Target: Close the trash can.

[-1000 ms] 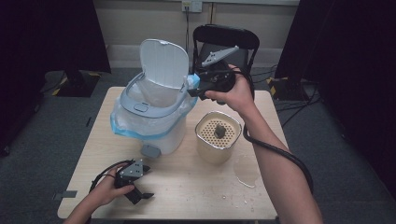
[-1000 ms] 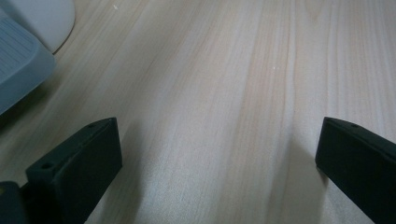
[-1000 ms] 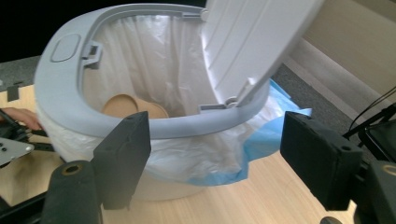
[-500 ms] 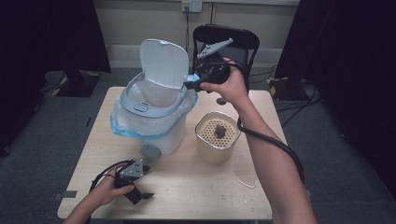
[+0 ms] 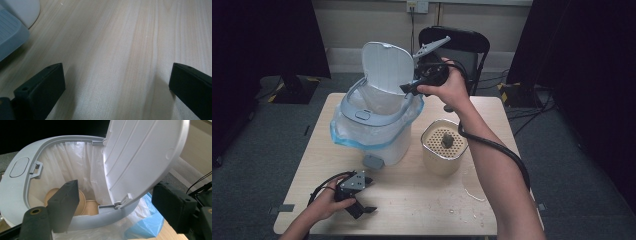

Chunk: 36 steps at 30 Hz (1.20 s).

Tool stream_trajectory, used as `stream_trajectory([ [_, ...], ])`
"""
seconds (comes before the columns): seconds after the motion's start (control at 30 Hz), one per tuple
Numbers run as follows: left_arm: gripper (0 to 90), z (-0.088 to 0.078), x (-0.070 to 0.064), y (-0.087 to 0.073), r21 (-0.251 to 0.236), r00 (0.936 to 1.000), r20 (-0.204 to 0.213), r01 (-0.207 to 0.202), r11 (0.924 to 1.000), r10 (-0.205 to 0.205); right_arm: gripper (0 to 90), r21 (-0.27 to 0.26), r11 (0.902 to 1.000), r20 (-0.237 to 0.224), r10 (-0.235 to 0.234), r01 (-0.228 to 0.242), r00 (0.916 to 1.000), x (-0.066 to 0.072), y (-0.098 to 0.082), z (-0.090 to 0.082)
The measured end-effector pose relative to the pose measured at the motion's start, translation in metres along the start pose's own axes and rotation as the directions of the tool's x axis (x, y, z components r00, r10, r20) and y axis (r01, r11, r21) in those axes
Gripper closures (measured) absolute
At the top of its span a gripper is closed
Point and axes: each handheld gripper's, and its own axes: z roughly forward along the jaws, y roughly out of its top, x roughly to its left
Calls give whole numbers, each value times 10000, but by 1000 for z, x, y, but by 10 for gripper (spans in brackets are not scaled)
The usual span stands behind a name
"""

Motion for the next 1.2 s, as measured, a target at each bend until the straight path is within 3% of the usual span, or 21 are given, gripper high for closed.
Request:
stream_trajectory([
  [0.37,0,0,0,0,-31,10000,24,14,10000,-14,227,-163,9999,-123,-49,47,9999,5,8,-6],
  [0.67,0,0,0,0,-30,10000,13,-6,10000,6,239,-682,9974,-906,-308,247,9954,21,12,-13],
  [0.97,0,0,0,0,-41,10000,-8,-1,10000,1,226,-606,9974,-1448,-473,389,9883,36,10,-9],
  [1.03,0,0,0,0,-34,10000,-11,0,10000,0,232,-476,9982,-1828,-442,360,9822,38,8,-5],
  [1.2,0,0,0,0,-36,10000,30,2,10000,-2,238,-274,9987,-2096,-477,429,9766,41,6,1],
])
